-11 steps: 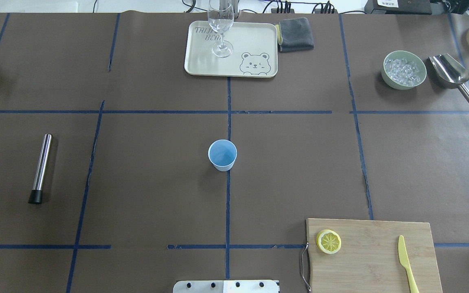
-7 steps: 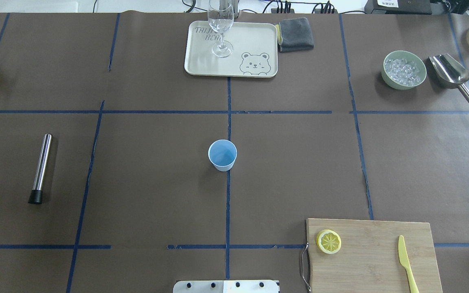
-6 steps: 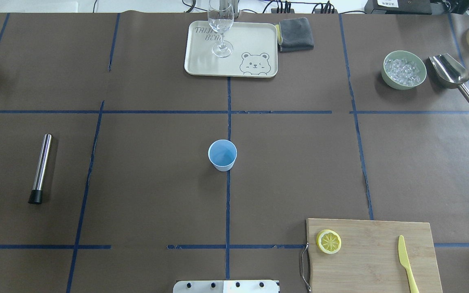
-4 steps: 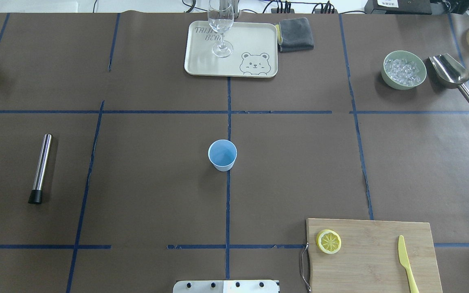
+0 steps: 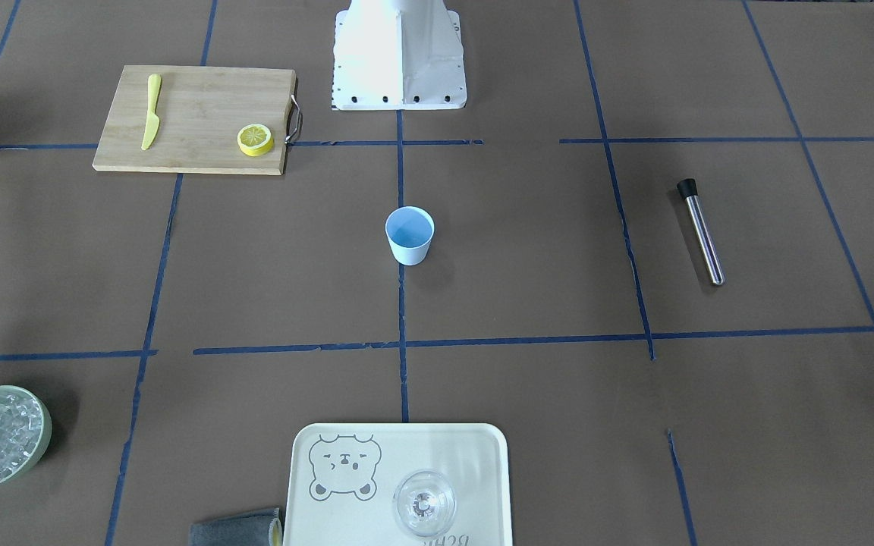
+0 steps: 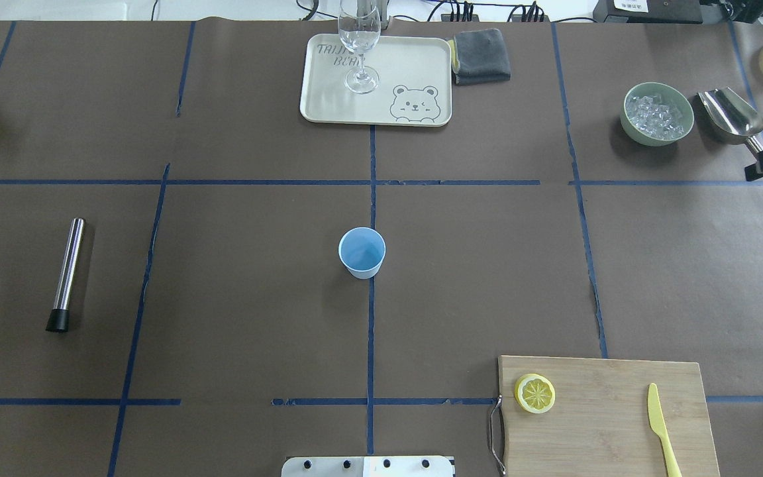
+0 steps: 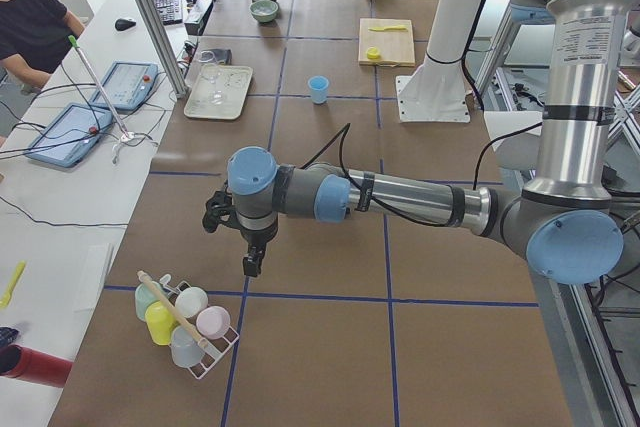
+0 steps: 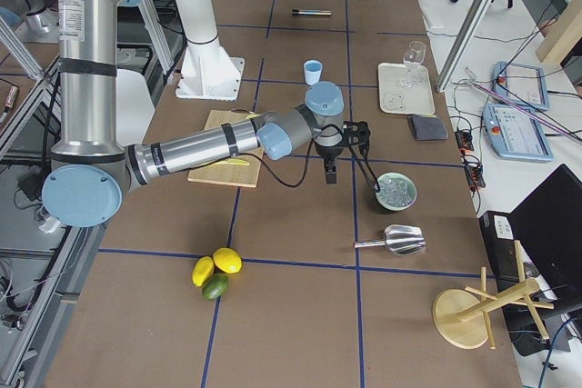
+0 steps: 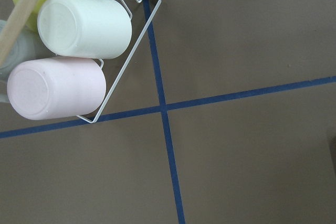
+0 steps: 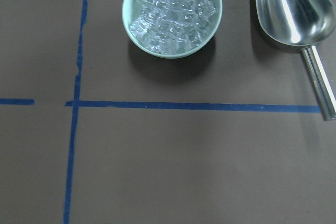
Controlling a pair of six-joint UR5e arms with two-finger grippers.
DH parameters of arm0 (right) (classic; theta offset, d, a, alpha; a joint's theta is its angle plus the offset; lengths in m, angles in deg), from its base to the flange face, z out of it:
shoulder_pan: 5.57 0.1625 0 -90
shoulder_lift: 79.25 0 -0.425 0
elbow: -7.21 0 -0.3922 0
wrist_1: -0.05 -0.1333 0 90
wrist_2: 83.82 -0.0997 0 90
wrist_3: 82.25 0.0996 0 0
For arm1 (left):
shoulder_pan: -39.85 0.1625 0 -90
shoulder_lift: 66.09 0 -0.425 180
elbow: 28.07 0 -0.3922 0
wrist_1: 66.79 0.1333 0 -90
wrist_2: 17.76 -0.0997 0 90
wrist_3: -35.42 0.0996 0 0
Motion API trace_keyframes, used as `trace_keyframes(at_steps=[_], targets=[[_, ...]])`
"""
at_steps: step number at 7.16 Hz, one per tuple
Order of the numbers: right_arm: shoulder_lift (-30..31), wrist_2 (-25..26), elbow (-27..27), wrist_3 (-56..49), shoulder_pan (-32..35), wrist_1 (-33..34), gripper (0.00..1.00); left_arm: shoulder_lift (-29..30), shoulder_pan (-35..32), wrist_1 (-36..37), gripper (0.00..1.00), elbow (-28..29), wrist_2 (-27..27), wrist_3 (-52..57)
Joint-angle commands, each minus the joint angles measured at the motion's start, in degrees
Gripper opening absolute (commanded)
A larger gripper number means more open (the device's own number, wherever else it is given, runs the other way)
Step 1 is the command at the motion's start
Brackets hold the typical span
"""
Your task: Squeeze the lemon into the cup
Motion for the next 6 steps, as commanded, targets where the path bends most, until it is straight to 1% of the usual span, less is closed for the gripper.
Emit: trace_keyframes(at_steps=[1,2,3,5,6], targets=[[0.3,4.8,-6.1,14.4,-10.8,-3.1,1.0,0.0,0.1,-0.2,1.0,0.1,0.0,-0.3],[1.3,7.2,-9.3,17.4,-14.8,-3.0,0.99,0.1,0.1,-0.2,1.0,0.0,0.0,-0.3],[1.4,11.0,-12.1,22.5,-19.0,-2.3,0.99,0.2,0.1,-0.2,1.0,0.0,0.0,-0.3],[0.9,15.5,-15.2,24.1,-26.2,3.8,1.0,0.3,0.3,-0.2,1.0,-1.5,0.0,-1.2],[0.9,18.4,-17.4,28.5,-30.8,6.8,1.0,0.4,0.5,-1.4,1.0,-1.5,0.0,-2.5]])
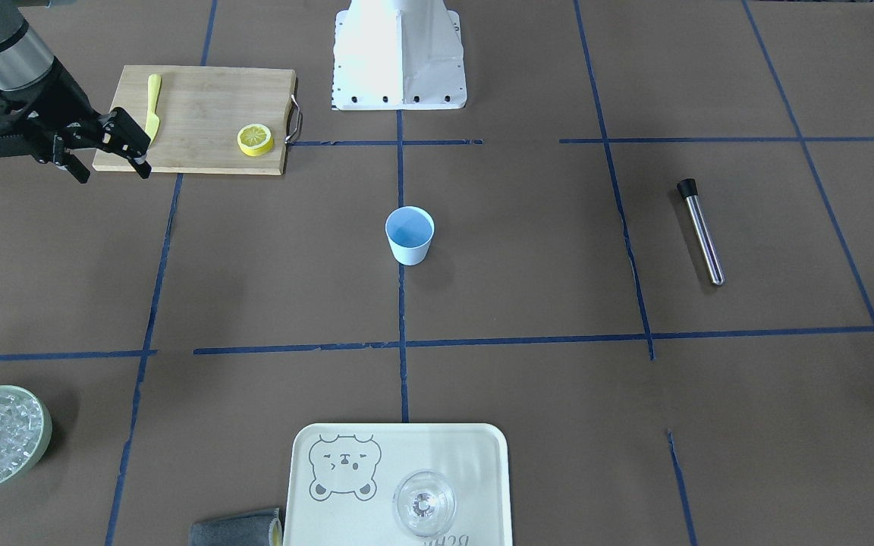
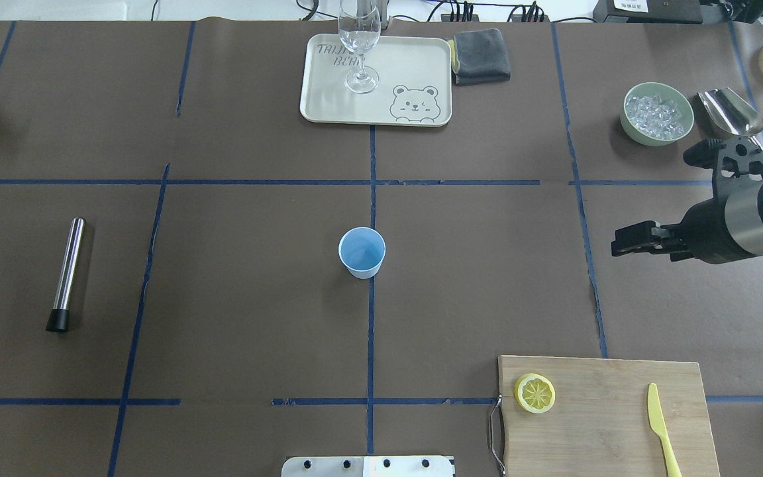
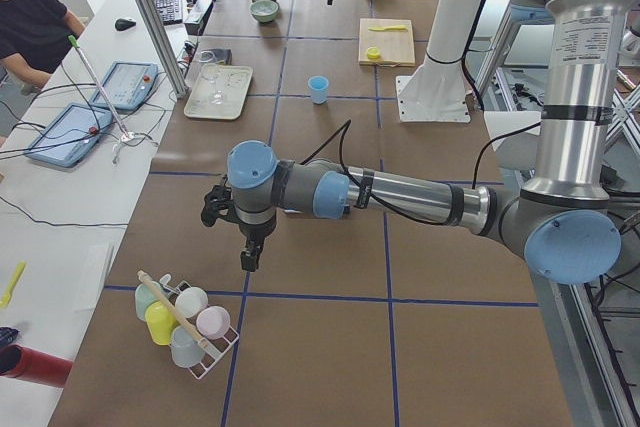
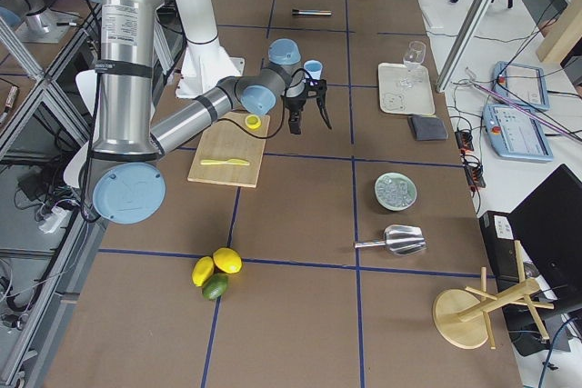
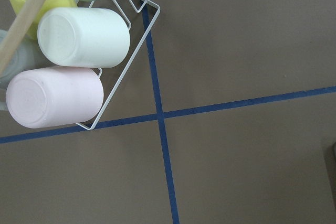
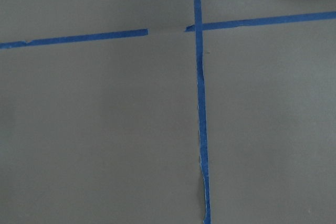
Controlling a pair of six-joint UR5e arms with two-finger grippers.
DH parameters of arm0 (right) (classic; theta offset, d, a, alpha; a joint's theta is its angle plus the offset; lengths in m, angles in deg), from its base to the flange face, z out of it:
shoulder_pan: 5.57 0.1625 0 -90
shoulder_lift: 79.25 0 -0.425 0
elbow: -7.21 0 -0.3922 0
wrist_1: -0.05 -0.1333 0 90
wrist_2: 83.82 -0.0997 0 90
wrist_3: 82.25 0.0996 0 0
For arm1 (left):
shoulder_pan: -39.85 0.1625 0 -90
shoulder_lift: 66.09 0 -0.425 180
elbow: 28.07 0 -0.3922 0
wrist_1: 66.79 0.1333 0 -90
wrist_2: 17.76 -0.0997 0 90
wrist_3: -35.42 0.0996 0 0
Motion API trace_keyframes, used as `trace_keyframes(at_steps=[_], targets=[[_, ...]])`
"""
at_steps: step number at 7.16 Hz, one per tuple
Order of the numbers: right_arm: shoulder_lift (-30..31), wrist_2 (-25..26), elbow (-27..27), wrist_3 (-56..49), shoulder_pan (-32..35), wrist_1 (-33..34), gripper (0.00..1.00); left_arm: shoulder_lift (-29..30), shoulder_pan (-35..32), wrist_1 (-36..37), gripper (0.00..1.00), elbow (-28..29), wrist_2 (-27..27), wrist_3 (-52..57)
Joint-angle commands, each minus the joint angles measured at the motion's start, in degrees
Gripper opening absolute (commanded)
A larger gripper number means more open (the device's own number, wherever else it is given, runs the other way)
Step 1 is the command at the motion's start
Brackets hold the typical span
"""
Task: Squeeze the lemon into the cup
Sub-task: 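Move the right gripper down toward the lemon slice on the cutting board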
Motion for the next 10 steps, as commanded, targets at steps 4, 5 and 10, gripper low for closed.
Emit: trace_keyframes(at_steps=[4,5,10], targets=[[-9.6,22.1,-0.7,19.4,-25.1,6.5,1.0,0.1,1.8,-3.0,1.0,0.3,0.0,-3.9],[-9.6,26.6,0.1,23.9,-28.2,5.7,1.0,0.1,1.9,-3.8,1.0,0.8,0.0,-3.9],[-6.4,31.5,1.0,25.5,-33.5,5.6,1.0,0.0,1.9,-3.8,1.0,1.7,0.0,-3.9]])
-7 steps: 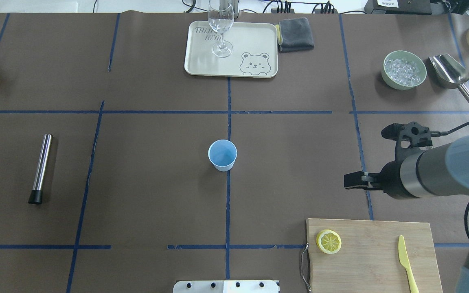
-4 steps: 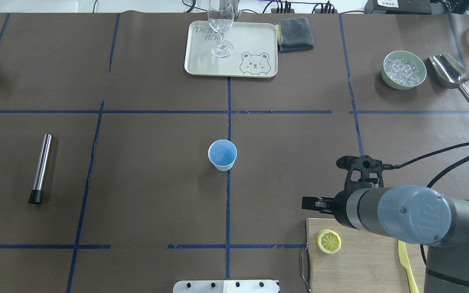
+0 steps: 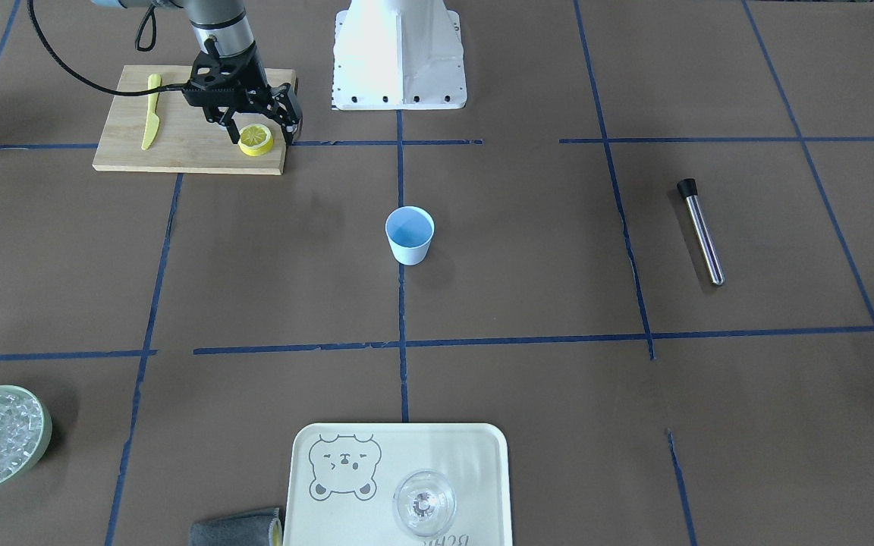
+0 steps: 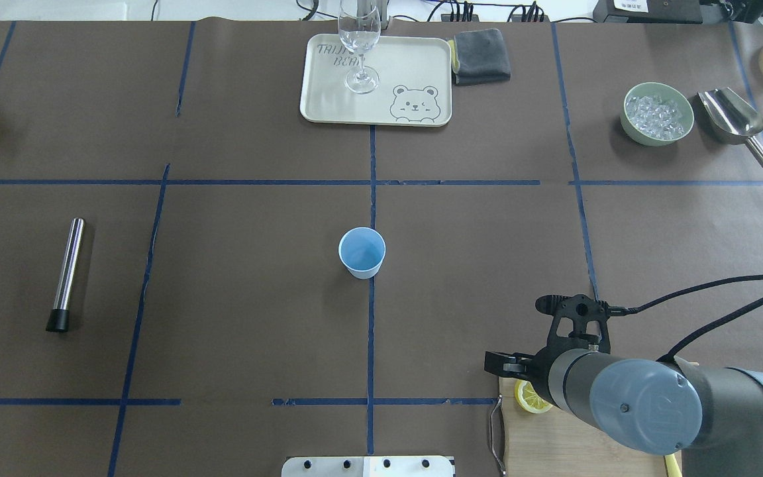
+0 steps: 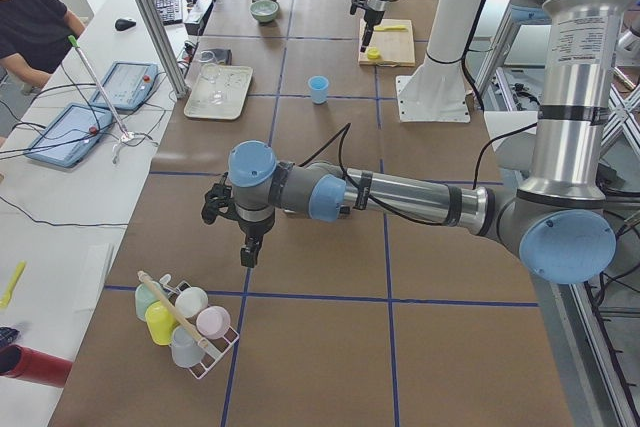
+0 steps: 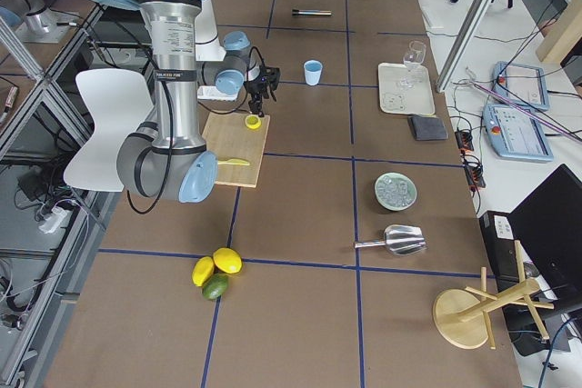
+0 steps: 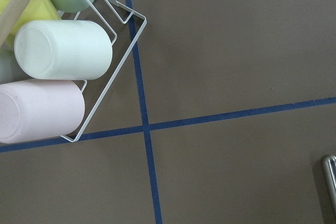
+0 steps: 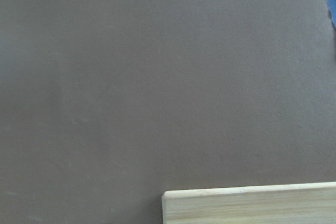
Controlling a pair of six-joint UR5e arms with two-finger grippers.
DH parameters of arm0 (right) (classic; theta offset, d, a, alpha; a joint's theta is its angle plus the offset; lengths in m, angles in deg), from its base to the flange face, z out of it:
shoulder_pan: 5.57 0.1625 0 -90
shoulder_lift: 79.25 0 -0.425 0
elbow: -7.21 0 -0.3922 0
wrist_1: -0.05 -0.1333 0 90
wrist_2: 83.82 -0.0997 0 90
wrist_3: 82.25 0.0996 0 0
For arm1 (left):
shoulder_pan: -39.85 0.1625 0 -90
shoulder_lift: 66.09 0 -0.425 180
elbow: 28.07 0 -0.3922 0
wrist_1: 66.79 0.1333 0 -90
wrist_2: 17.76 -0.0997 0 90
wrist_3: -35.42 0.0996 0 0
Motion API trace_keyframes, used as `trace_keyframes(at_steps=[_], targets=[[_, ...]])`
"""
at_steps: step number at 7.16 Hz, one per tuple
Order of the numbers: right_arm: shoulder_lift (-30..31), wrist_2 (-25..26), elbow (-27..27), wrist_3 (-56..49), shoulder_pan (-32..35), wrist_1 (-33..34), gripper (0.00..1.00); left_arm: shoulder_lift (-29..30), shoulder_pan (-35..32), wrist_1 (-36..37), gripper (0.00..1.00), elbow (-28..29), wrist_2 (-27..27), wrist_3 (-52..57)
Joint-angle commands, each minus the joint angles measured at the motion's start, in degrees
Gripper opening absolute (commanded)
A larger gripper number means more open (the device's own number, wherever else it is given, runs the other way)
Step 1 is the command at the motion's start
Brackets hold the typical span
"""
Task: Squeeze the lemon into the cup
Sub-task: 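Move the right gripper down toward the lemon slice on the cutting board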
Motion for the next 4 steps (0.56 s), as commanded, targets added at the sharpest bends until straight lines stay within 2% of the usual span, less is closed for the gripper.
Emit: trace_keyframes(at_steps=[1,4], targets=[[2.5,0.6,-0.4,0.1,-1.2,-0.3,1.0,0.0,0.0,0.0,1.0,0.1,0.0,0.0],[3.7,1.7,0.3,0.7,-3.2,-3.1,1.0,0.0,0.0,0.0,1.0,0.0,0.0,0.0]])
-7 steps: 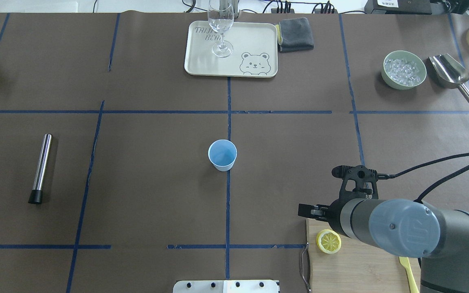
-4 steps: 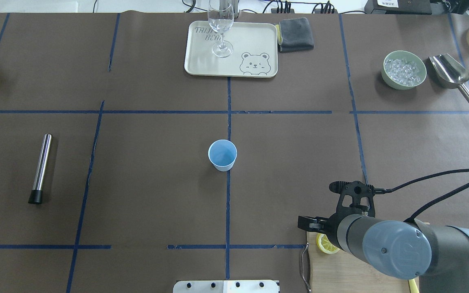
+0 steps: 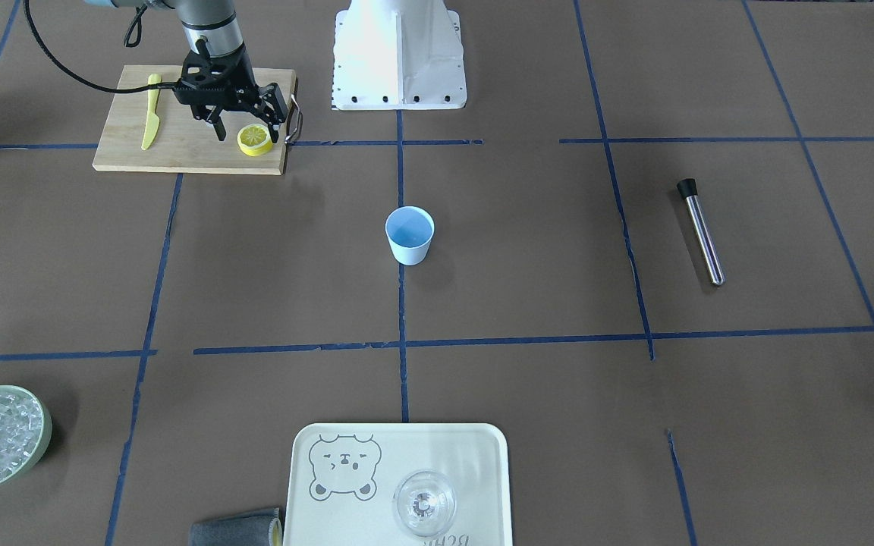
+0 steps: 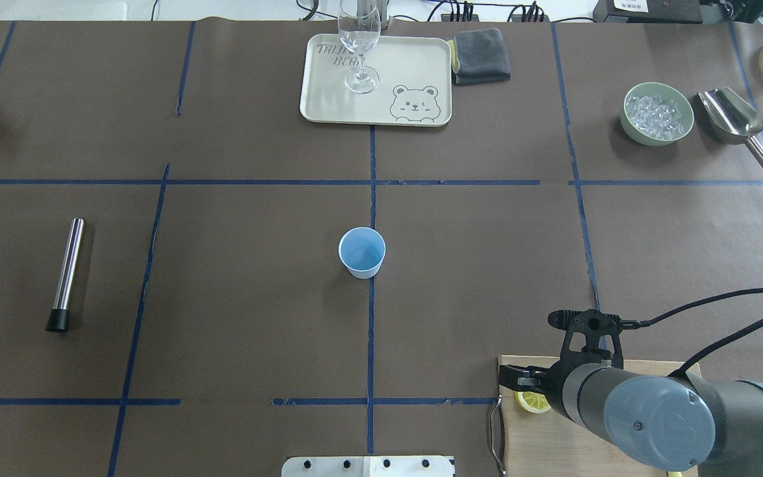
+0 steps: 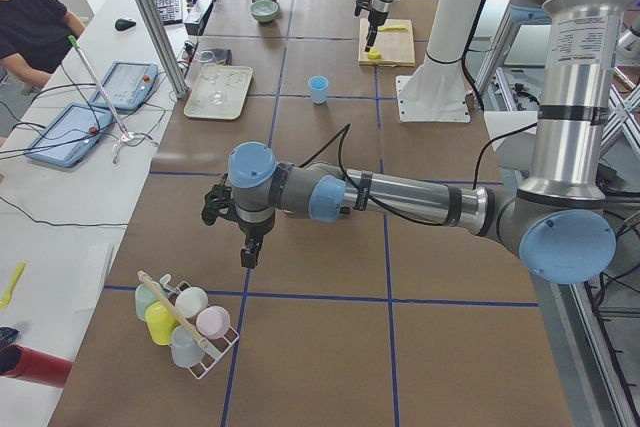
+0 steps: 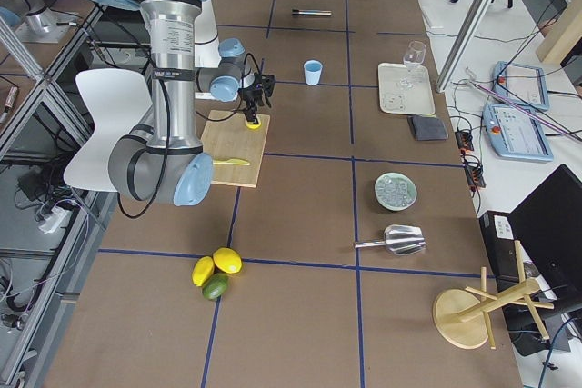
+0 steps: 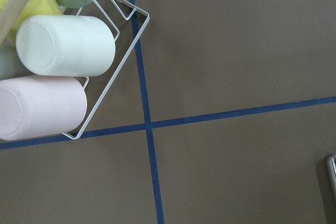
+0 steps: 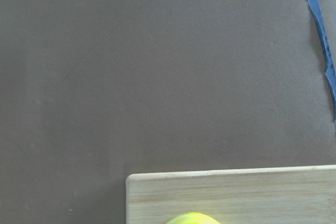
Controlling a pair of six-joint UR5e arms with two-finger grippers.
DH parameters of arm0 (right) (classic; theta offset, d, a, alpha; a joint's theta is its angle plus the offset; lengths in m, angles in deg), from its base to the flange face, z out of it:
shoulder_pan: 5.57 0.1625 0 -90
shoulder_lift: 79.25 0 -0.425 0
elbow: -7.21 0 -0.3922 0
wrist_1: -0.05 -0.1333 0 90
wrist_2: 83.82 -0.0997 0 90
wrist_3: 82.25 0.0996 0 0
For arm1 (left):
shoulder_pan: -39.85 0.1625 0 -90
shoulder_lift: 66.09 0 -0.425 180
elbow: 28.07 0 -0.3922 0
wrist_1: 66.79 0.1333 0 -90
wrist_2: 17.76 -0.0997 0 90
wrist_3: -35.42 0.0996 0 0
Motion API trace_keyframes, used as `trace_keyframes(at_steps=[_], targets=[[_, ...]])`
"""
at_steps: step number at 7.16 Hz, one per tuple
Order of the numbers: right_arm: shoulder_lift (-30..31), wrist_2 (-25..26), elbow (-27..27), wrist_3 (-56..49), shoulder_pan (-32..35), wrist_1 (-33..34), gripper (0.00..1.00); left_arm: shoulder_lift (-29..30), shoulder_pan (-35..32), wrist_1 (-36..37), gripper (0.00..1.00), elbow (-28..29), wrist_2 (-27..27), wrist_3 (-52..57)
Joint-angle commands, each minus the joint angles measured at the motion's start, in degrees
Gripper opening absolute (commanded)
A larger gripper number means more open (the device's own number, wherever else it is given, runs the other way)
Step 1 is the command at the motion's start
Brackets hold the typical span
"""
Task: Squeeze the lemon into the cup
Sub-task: 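Lower the right gripper onto the lemon slice and close on it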
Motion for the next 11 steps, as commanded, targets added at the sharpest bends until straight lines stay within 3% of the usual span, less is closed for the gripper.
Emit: trace_keyframes(at_steps=[1,11], targets=[[0.4,1.2,1.3,0.4,-1.6,-1.9,1.0,0.1,0.0,0.0,1.0,0.0,0.0,0.0],[-0.2,1.6,3.5,1.0,-2.3,-2.7,1.0,0.0,0.0,0.0,1.0,0.0,0.0,0.2]])
